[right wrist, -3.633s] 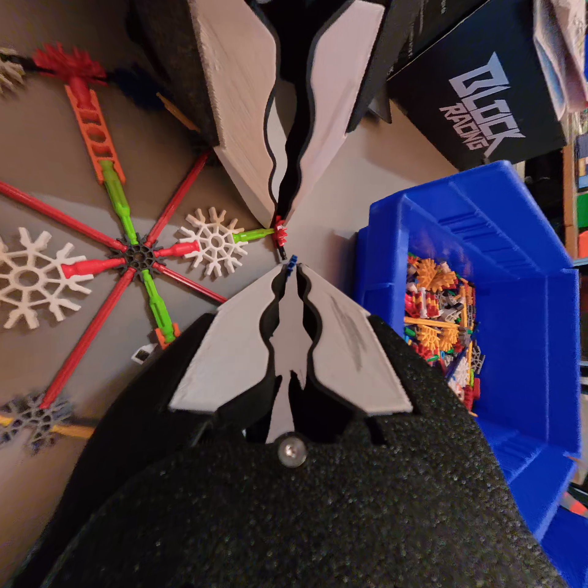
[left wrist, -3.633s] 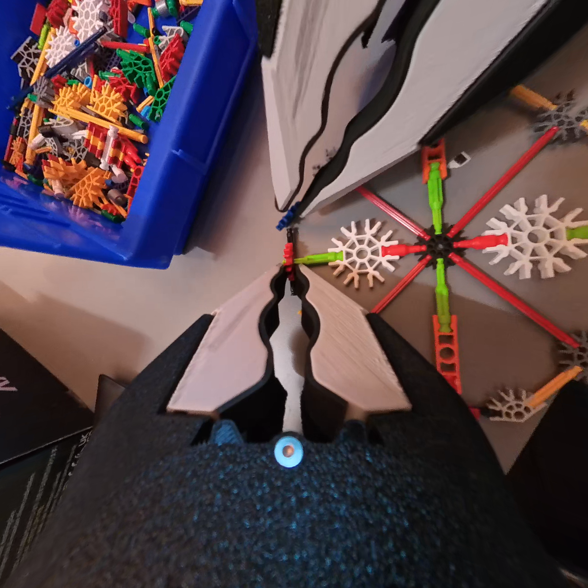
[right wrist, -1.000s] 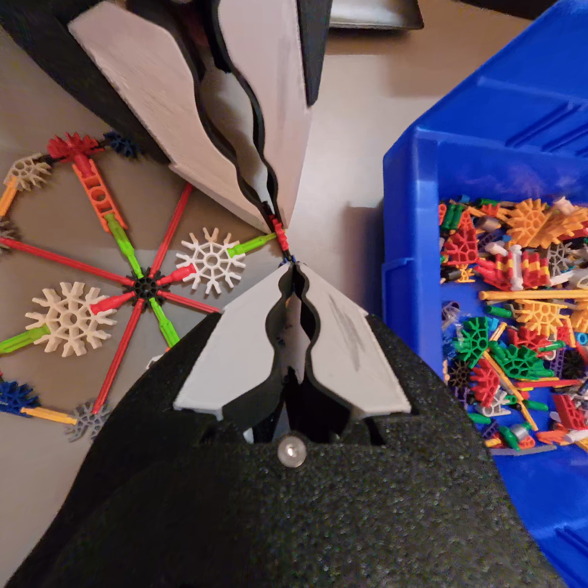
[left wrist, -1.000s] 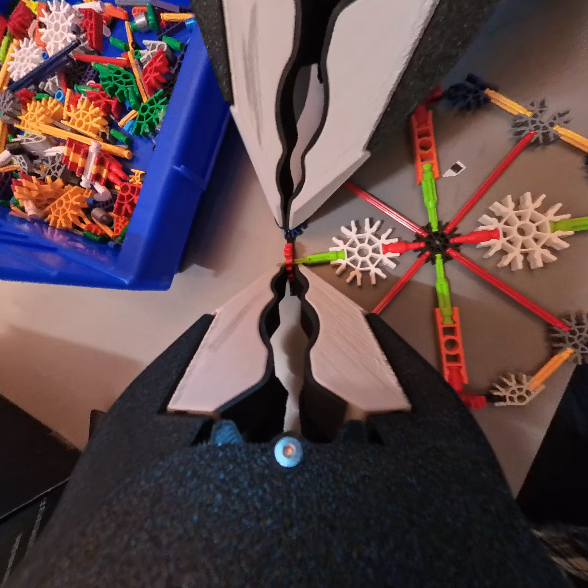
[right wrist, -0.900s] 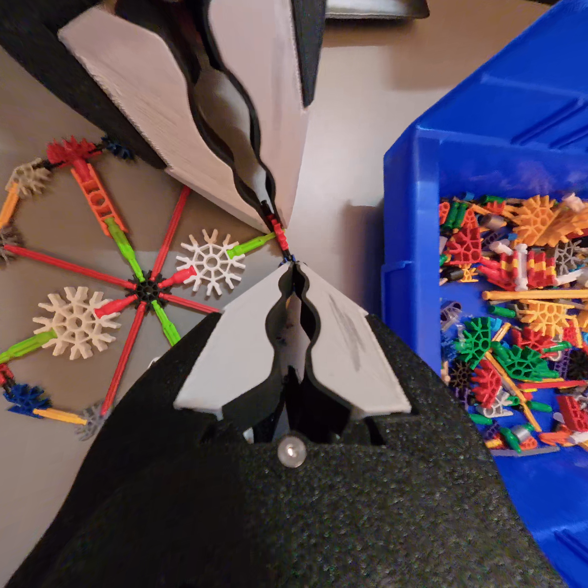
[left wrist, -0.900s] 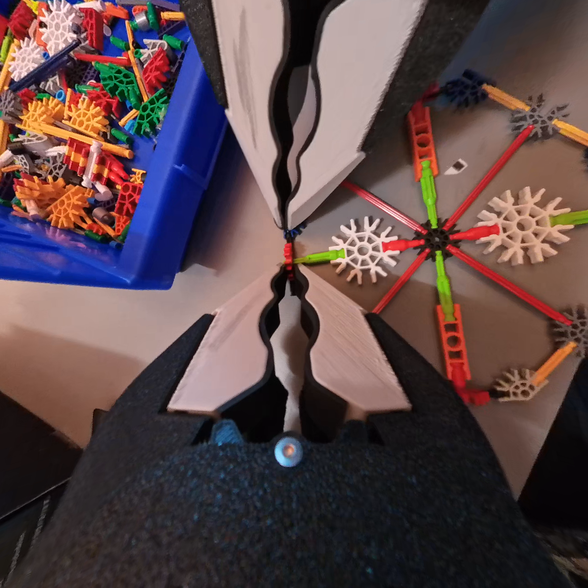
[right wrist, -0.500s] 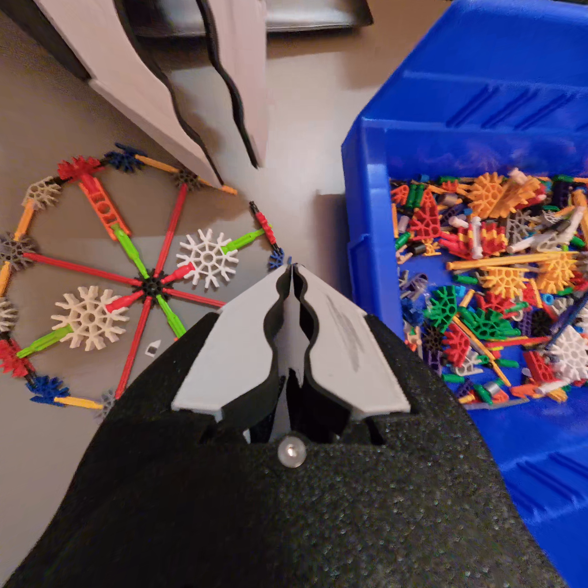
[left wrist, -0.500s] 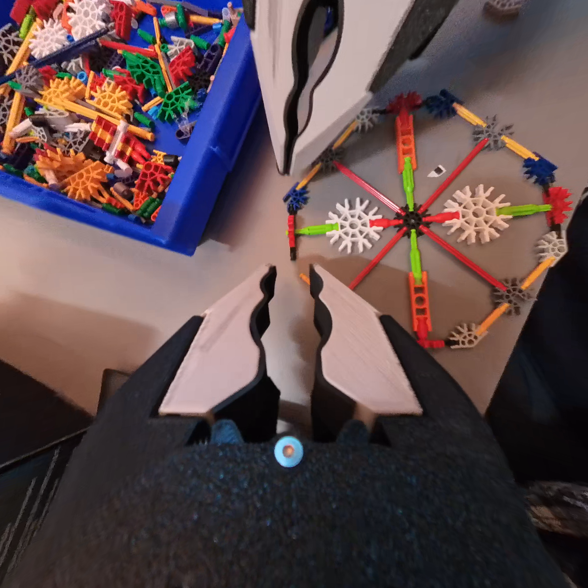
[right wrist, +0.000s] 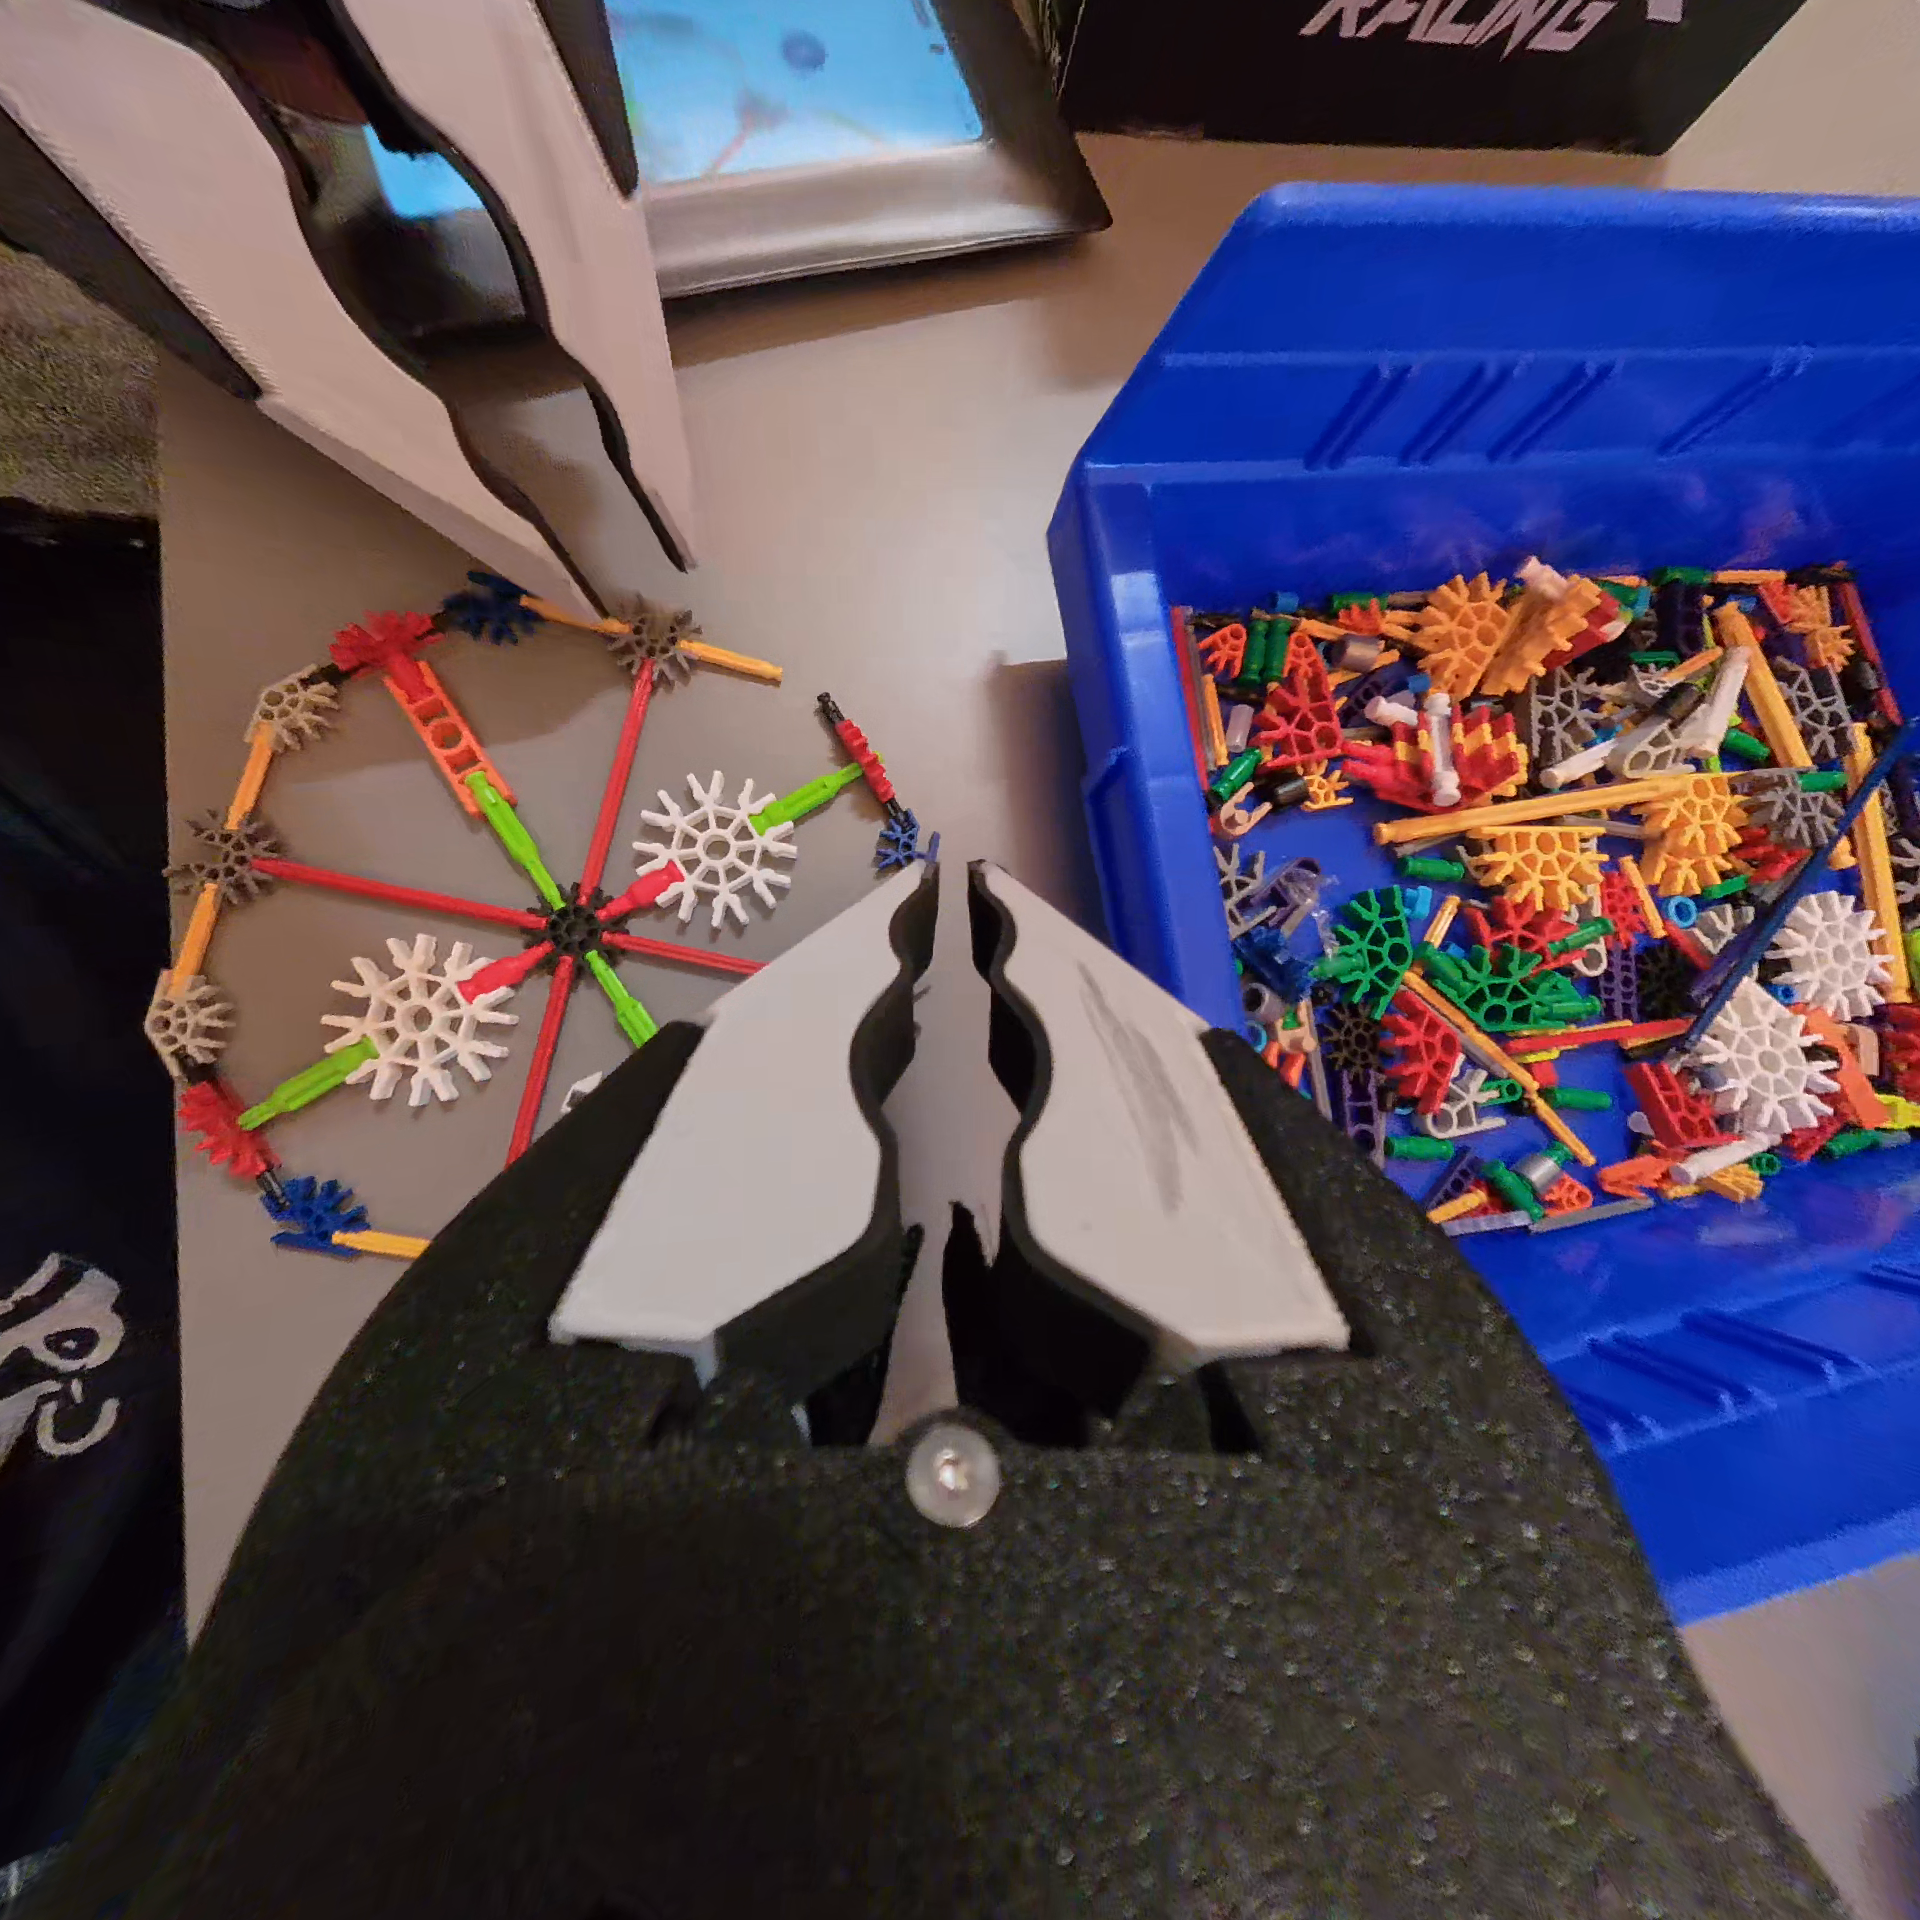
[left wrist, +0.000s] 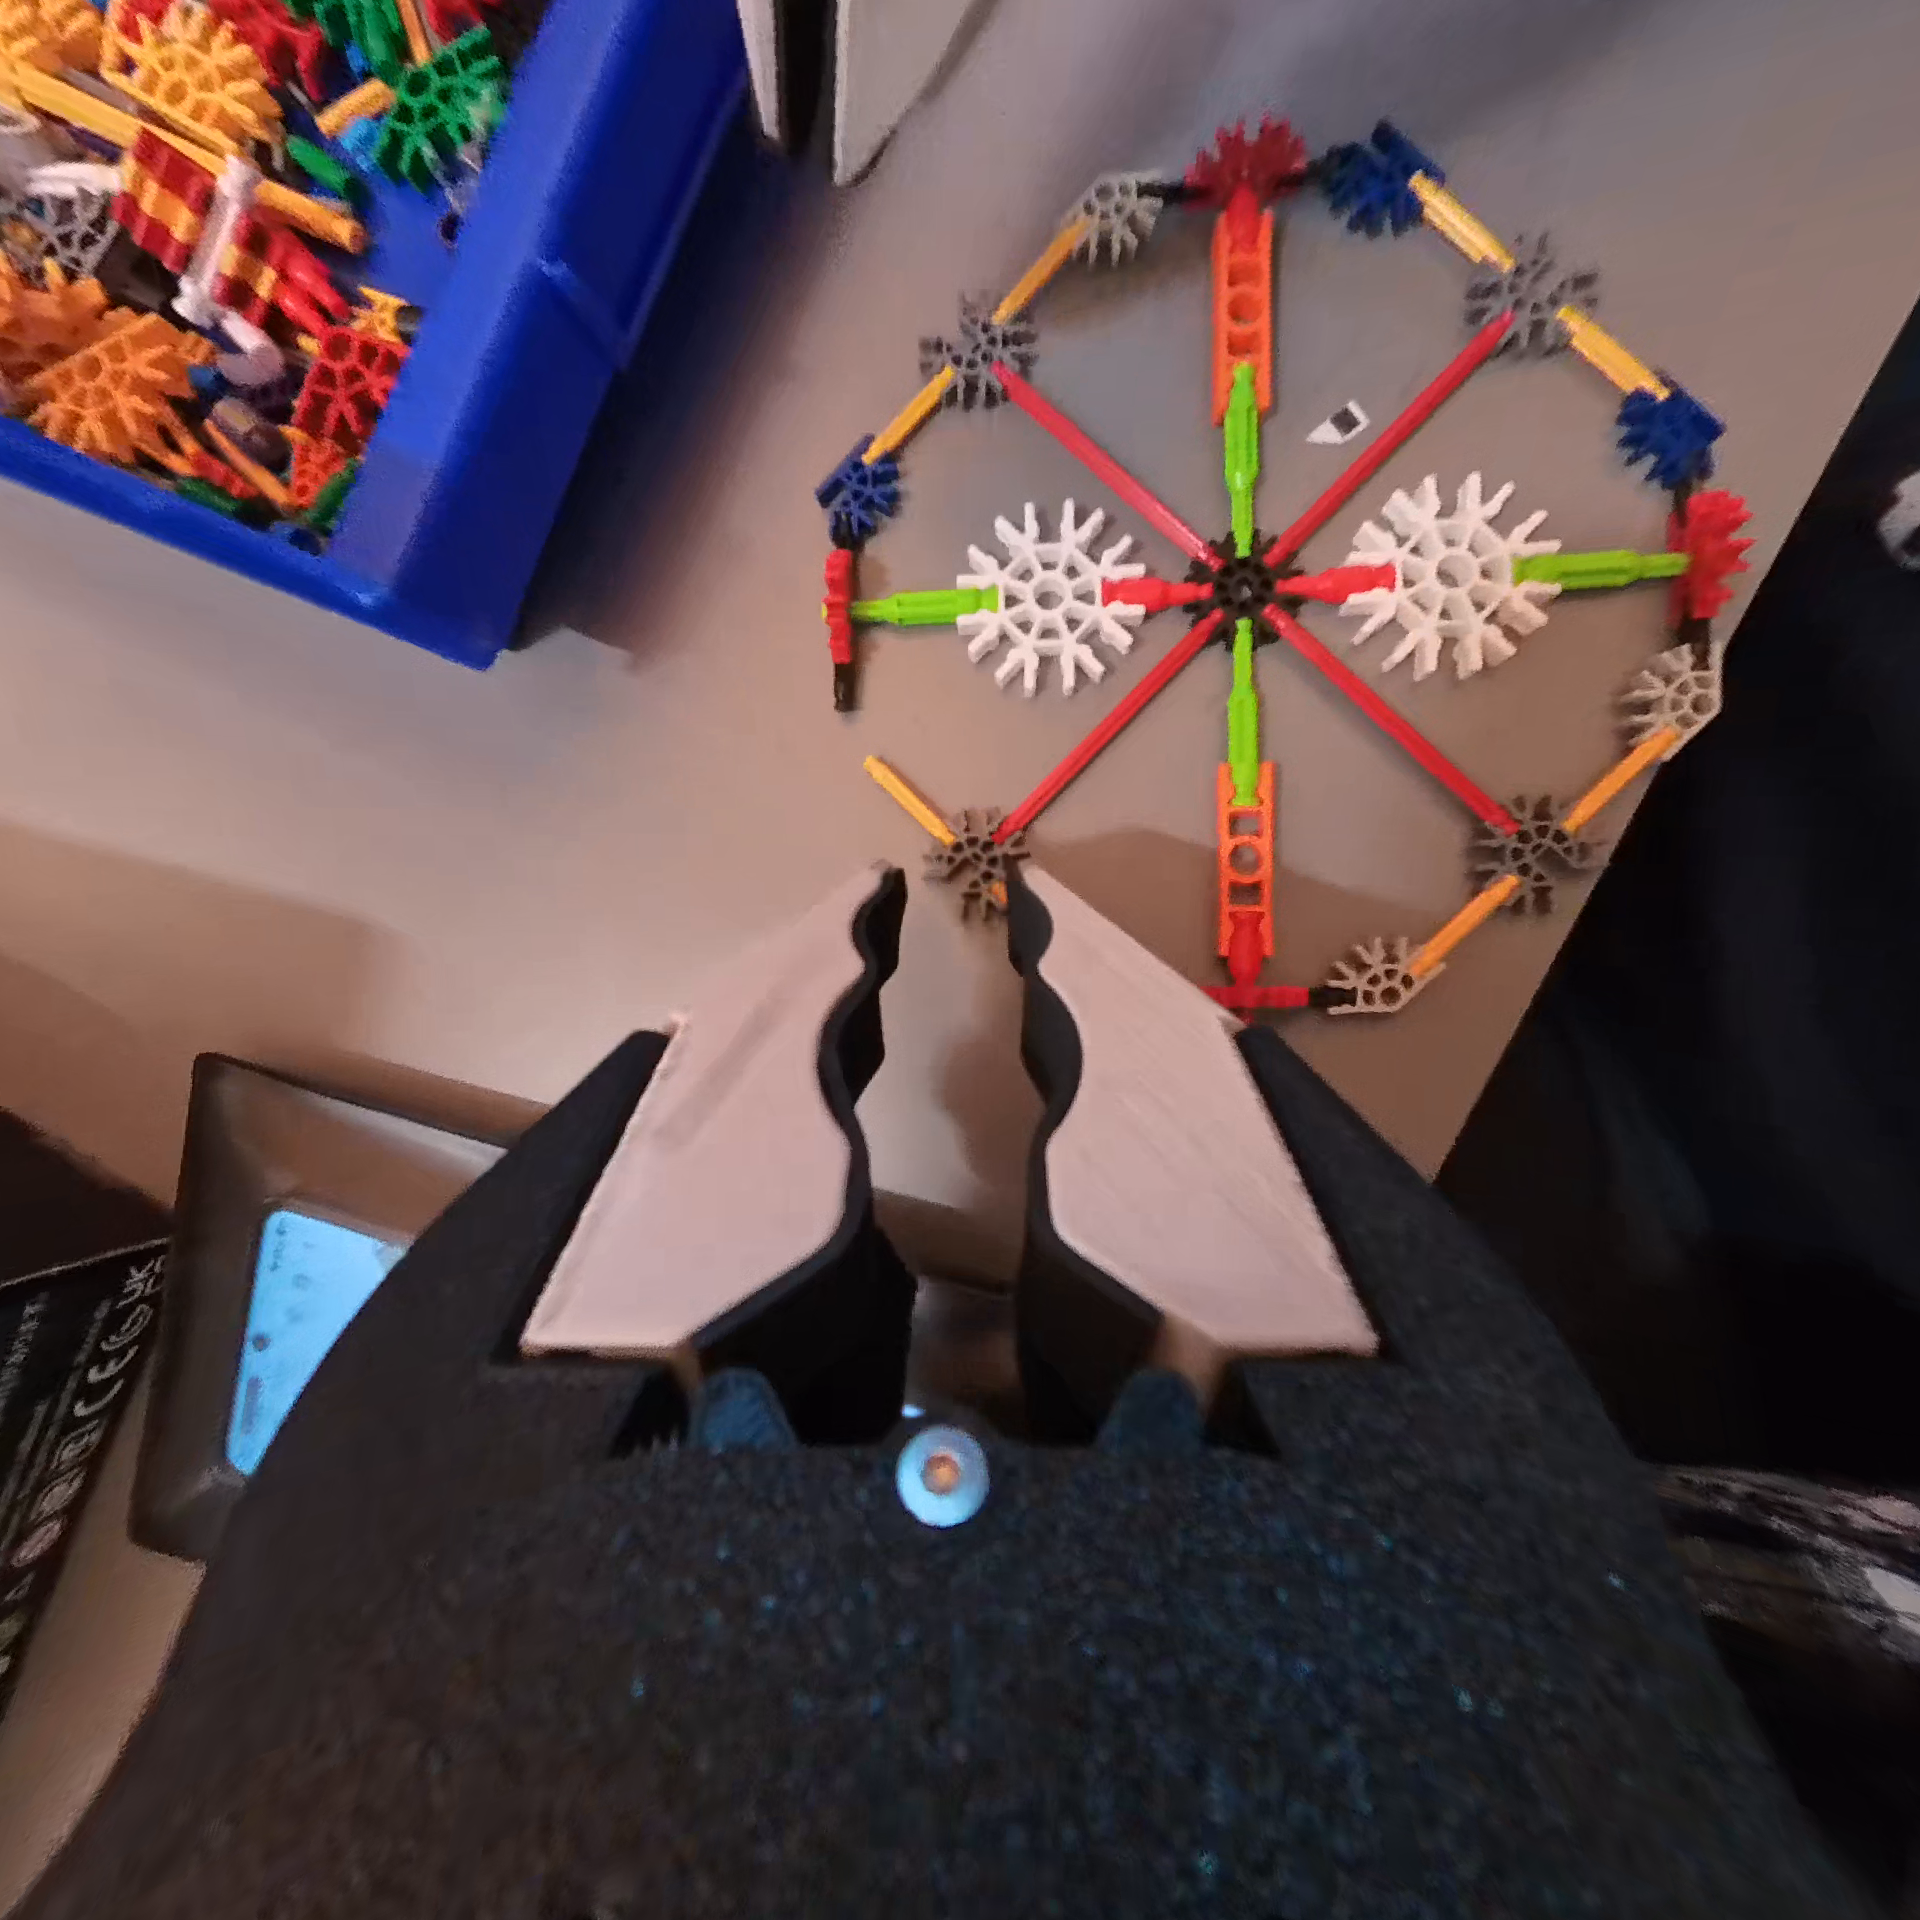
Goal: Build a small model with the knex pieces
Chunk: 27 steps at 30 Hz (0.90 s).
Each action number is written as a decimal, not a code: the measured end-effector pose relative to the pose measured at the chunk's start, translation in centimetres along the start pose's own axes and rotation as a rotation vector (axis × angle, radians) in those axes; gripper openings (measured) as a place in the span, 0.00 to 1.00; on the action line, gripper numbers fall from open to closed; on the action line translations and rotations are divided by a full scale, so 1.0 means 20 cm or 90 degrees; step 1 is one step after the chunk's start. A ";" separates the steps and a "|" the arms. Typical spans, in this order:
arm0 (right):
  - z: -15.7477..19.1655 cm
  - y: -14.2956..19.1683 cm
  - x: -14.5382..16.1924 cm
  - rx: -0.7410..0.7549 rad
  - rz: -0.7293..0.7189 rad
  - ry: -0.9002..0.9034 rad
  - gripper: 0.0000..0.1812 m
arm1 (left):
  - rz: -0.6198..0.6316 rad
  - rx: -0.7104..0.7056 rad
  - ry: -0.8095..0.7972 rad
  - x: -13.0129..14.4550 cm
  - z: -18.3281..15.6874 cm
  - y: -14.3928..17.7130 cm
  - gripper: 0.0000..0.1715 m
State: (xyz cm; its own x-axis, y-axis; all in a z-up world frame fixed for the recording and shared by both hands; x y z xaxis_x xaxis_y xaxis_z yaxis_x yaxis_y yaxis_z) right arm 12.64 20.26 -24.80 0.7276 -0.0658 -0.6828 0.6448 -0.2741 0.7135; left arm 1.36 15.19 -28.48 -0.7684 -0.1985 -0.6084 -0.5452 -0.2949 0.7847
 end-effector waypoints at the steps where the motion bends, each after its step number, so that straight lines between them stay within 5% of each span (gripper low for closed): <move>1: 0.01 0.00 0.00 0.001 0.011 0.005 0.03 | 0.008 0.005 0.000 0.01 -0.01 -0.01 0.11; 16: 0.07 0.19 0.22 0.016 0.053 -0.074 0.07 | -0.004 0.020 -0.003 0.02 -0.08 0.07 0.14; 27: 0.15 0.03 0.33 -0.017 0.115 -0.062 0.04 | 0.012 0.029 0.001 0.07 -0.17 0.07 0.13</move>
State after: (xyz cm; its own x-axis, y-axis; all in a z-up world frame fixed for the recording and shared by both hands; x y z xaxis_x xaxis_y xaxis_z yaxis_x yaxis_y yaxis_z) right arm 17.17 16.79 -29.35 0.8072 -0.2040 -0.5538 0.5121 -0.2244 0.8291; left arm 0.74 11.32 -28.67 -0.7778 -0.2049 -0.5941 -0.5457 -0.2489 0.8002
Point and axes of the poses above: each gripper's, where its closed fingertips meet, y back along the fingers, x out of its underside, z = x × y across the jaws, the point moved 3 cm from there along y, back along the fingers, and after that the axes turned 4 degrees about -z, right-handed, at the moved point
